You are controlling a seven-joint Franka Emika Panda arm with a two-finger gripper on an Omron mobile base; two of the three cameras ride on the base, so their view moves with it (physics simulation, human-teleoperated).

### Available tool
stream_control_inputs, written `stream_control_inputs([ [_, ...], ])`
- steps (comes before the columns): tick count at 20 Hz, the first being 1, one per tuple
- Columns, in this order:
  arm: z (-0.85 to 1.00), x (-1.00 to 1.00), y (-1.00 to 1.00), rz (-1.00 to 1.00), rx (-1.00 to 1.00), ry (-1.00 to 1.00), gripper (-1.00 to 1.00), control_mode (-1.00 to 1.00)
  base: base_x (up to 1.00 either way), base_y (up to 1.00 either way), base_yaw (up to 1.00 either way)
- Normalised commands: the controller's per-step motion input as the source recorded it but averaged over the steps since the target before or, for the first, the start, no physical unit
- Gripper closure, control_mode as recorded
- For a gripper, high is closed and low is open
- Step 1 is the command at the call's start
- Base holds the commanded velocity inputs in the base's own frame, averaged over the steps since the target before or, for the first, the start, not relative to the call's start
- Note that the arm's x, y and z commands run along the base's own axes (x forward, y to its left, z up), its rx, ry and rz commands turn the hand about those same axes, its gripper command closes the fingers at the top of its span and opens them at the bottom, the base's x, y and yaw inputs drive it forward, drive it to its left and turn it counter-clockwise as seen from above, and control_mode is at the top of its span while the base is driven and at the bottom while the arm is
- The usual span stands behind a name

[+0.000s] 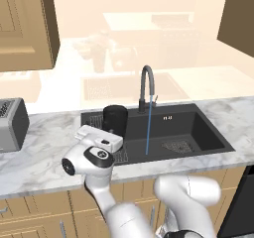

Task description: Turn on the sink faucet and place the jug under the water for a few seconds to fill it up.

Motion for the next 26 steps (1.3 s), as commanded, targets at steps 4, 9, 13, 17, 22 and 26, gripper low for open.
stream_control_inputs([
  [4,-0.01,0.45,-0.68,-0.15,0.0,0.11,1.0,-1.0,0.0,0.0,0.0],
  [9,-0.17,0.34,-0.58,-0.13,0.0,0.05,1.0,-1.0,0.0,0.0,0.0],
  [13,-0.17,0.32,-0.48,-0.1,0.0,0.04,1.0,-1.0,0.0,0.0,0.0],
  [17,-0.12,0.05,-0.15,-0.04,0.0,0.01,1.0,-1.0,0.0,0.0,0.0],
  [22,-0.06,0.0,-0.01,0.0,0.0,0.01,1.0,-1.0,0.0,0.0,0.0],
  [26,0.0,0.0,0.0,0.0,0.0,0.01,1.0,-1.0,0.0,0.0,0.0],
])
